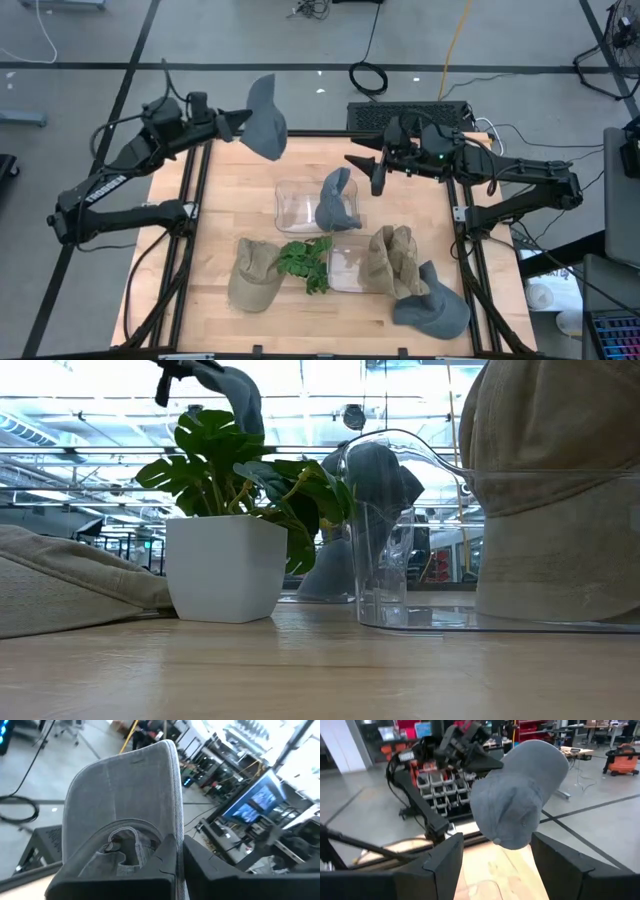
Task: Pick & Place hat
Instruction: Put the top gray cap into the top transparent bin
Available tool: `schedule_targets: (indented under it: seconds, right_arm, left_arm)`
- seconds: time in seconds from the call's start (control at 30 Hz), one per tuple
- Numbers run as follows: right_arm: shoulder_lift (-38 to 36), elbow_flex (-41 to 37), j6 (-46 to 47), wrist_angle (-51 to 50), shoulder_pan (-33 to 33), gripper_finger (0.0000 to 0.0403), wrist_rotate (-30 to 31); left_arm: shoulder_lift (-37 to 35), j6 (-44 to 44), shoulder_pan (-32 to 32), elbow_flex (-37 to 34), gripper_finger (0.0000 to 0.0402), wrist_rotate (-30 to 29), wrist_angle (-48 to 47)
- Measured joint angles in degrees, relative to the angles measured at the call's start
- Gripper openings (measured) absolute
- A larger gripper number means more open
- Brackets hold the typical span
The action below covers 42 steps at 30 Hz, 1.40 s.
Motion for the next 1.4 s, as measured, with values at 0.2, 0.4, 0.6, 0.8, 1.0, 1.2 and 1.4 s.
schedule_targets:
  seconds: [0.2,0.4,0.6,0.8,1.0,1.2,1.4]
  right_arm:
    - [0.0,0.0,2.42,0.3,-0.11,0.0259,-0.03]
    - [0.03,-2.97,3.24,2.91,-0.11,0.0305,-0.06]
    - [0.02,-8.17,3.24,8.3,-0.11,0.0324,-0.2]
    - [0.02,-15.14,3.26,25.76,0.53,0.0324,-0.25]
    - [0.02,-19.74,7.12,42.71,1.18,0.0324,-0.44]
    - [-0.02,-19.78,10.29,47.79,1.09,0.0317,-0.42]
    - [0.03,-16.04,19.5,46.52,-0.99,0.0316,-2.08]
  left_arm:
    - [-3.2,3.12,0.0,0.0,0.001,1.09,0.08]
    - [-6.11,3.78,0.0,0.0,0.001,0.99,0.09]
    - [-9.39,3.98,0.0,0.0,0.001,0.98,-0.34]
    - [-11.85,6.61,-0.39,0.01,0.001,1.37,1.08]
    - [-12.21,10.51,-3.01,0.02,0.001,2.38,13.36]
    - [-11.34,15.03,-5.31,0.13,0.001,2.69,23.71]
    - [-9.07,18.31,-6.9,0.11,0.001,6.92,32.92]
